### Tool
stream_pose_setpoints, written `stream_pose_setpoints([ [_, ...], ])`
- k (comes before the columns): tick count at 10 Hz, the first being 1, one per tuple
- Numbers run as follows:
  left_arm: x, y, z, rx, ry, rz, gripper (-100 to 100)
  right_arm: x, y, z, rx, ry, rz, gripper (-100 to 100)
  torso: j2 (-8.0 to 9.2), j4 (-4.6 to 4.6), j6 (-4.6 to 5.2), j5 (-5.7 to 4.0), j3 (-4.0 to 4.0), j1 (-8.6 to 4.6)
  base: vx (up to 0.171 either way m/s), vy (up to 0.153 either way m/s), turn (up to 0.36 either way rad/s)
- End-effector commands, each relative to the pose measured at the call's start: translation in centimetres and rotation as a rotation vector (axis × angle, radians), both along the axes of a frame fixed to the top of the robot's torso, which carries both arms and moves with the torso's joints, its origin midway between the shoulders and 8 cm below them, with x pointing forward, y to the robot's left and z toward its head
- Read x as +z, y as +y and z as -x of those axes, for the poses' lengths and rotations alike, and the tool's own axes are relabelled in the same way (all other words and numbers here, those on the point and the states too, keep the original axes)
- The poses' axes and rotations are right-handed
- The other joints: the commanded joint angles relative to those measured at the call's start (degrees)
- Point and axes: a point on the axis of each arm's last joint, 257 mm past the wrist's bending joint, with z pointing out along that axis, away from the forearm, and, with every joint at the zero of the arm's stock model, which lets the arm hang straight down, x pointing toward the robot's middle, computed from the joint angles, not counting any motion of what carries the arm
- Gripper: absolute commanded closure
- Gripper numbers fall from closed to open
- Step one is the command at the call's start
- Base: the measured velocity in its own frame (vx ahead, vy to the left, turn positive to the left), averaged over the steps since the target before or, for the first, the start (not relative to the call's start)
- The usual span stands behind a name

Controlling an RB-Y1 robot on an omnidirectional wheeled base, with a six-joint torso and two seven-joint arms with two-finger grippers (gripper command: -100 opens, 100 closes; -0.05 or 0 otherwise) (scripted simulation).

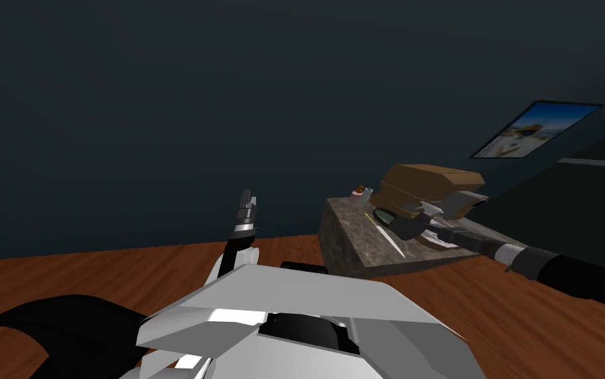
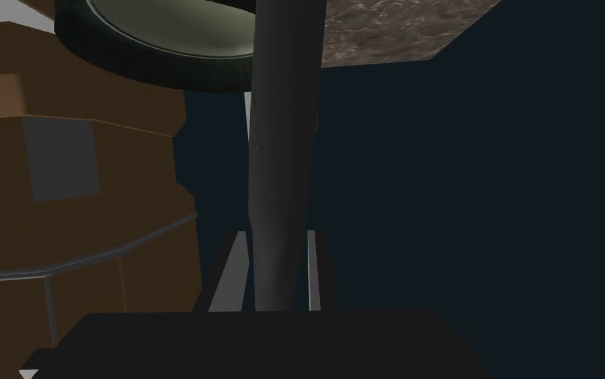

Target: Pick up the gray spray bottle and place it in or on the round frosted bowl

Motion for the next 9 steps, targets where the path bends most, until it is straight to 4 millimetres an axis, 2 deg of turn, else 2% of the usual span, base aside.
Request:
stream_pose_setpoints([
  [1,0.0,0.0,0.0,0.000,0.000,0.000,0,1.1,-1.5,-0.4,-0.020,-0.001,0.023,100,0.00,0.00,0.00,0.00,0.00,0.00,0.062,-0.025,0.130],
  [2,0.0,0.0,0.0,0.000,0.000,0.000,0,2.6,-2.9,-0.9,-0.041,-0.003,0.048,100,-0.08,-0.03,0.00,-0.04,-0.06,-0.09,0.072,-0.006,0.197],
  [4,0.0,0.0,0.0,0.000,0.000,0.000,0,2.6,-2.9,-0.9,-0.041,-0.003,0.048,100,-0.49,-0.15,0.03,-0.23,-0.32,-0.77,0.042,-0.021,0.036],
  [5,0.0,0.0,0.0,0.000,0.000,0.000,0,4.4,-4.4,-1.5,-0.065,-0.008,0.079,100,-0.46,-0.16,0.09,-0.30,-0.31,-0.96,0.071,-0.037,0.141],
  [6,0.0,0.0,0.0,0.000,0.000,0.000,0,5.2,-5.1,-1.8,-0.075,-0.011,0.093,100,-0.61,-0.15,-0.02,-0.25,-0.38,-1.06,0.086,-0.044,0.178],
  [8,0.0,0.0,0.0,0.000,0.000,0.000,0,5.2,-4.8,-1.8,-0.072,-0.012,0.089,100,-0.68,-0.20,0.03,-0.29,-0.44,-1.05,0.042,-0.028,0.032],
  [9,0.0,0.0,0.0,0.000,0.000,0.000,0,5.2,-4.9,-1.9,-0.073,-0.013,0.089,-100,-0.52,-0.17,0.07,-0.30,-0.35,-0.98,0.007,-0.004,0.003],
])
